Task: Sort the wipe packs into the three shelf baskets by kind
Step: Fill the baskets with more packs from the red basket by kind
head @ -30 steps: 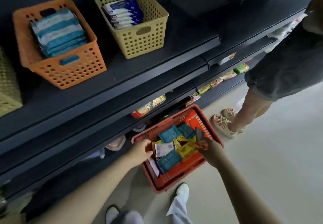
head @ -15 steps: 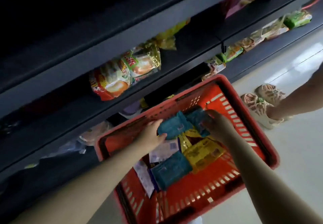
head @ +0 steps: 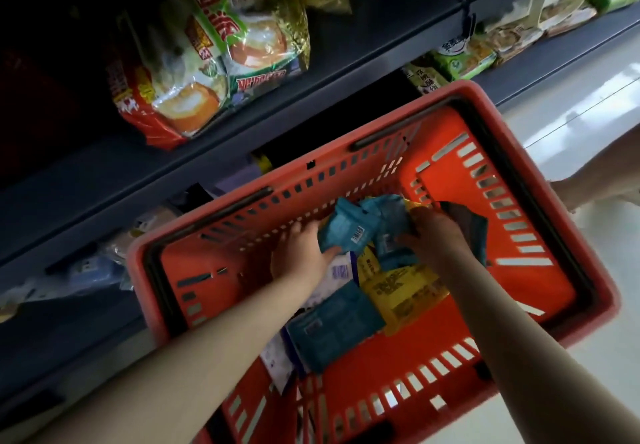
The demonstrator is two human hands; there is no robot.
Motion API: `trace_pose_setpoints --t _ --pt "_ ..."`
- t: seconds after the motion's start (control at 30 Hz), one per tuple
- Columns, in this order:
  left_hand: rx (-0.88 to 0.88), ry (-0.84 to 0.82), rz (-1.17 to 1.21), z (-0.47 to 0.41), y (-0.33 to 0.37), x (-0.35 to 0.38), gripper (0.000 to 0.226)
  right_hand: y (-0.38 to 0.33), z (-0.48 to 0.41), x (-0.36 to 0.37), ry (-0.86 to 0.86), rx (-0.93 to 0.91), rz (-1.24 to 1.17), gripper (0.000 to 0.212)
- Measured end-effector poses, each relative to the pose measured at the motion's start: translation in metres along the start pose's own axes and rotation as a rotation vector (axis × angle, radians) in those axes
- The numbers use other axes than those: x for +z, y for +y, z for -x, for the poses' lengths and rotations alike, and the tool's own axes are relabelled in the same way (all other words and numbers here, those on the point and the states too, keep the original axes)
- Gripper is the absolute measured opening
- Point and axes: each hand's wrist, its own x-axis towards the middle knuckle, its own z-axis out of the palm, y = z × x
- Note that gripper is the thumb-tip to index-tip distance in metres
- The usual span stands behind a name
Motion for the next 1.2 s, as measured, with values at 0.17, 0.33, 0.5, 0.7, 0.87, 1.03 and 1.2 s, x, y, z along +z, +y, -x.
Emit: trace_pose_setpoints --t 0.17,0.33,0.5,0.7,0.87,1.03,1.2 --pt "-0.019 0.052 0.044 -0.001 -0.002 -0.003 0.047 0.005 0.006 0.010 0.049 0.100 -0.128 0.040" --pt "-0.007 0.003 0.144 -0.008 -0.001 -0.004 0.050 0.008 0.000 0.006 0.037 0.170 -0.378 0.026" --pt "0.046 0.076 0.244 0.004 0.013 -0.018 0.037 0.006 0.016 -0.009 0.146 0.175 -0.516 0.012" --pt "0.122 0.091 0.463 0.058 0.067 -0.108 0.038 -0.032 0.102 -0.091 0.229 0.145 -0.808 0.009" --pt "0.122 -0.074 0.702 0.147 0.118 -0.244 0.018 -0.091 0.223 -0.211 0.139 0.053 -1.147 0.017" --pt "0.147 0.031 0.855 0.244 0.145 -0.371 0.019 -0.158 0.330 -0.301 0.038 -0.172 -1.310 0.028" --pt "0.187 0.174 1.022 0.309 0.141 -0.462 0.008 -0.230 0.384 -0.345 -0.073 -0.425 -1.336 0.031"
